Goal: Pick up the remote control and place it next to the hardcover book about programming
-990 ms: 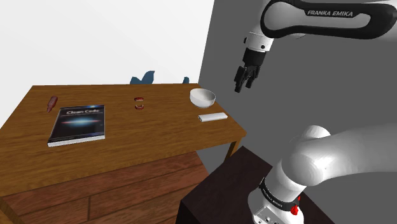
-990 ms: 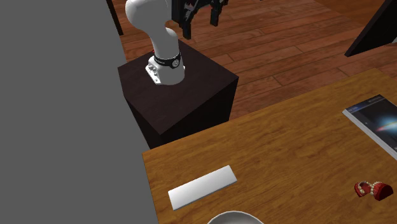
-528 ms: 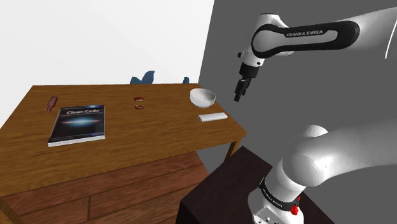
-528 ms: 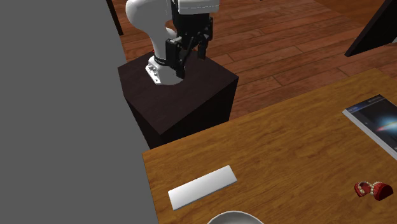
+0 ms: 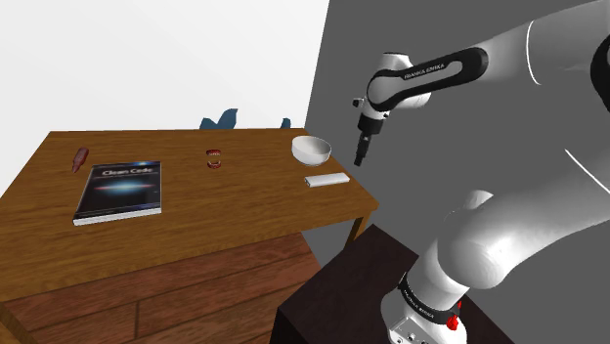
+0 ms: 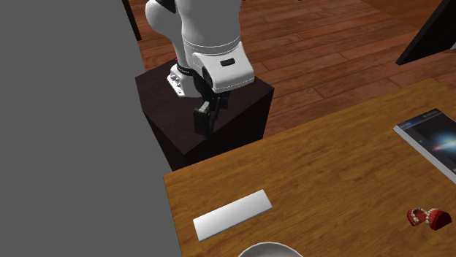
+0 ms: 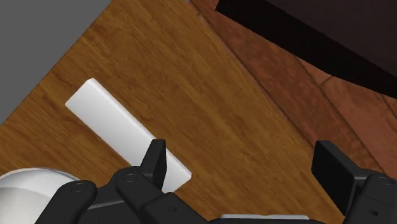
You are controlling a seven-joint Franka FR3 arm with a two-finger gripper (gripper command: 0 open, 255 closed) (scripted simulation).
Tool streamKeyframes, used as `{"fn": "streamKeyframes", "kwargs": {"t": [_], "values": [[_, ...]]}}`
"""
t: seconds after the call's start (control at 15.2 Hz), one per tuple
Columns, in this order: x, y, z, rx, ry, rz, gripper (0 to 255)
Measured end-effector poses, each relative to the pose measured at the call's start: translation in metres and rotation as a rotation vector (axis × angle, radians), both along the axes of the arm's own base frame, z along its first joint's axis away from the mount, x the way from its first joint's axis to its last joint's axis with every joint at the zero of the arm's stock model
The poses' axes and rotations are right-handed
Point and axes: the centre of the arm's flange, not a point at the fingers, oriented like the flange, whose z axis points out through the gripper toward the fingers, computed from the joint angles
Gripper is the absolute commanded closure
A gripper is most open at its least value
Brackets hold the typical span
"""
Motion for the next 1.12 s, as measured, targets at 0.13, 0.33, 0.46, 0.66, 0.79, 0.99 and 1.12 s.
{"fn": "streamKeyframes", "kwargs": {"t": [0.13, 0.33, 0.46, 0.66, 0.79, 0.99, 1.12], "values": [[0.011, -0.014, -0.019, 0.001, -0.001, 0.063, 0], [0.034, -0.033, -0.049, 0.001, -0.002, 0.155, 0], [0.046, -0.046, -0.069, -0.001, -0.003, 0.217, 0], [0.075, -0.059, -0.095, -0.003, -0.006, 0.317, 0], [0.090, -0.064, -0.114, -0.004, -0.007, 0.381, 0], [0.116, -0.071, -0.141, -0.007, -0.009, 0.477, 0], [0.130, -0.078, -0.158, -0.004, -0.010, 0.530, 0]]}}
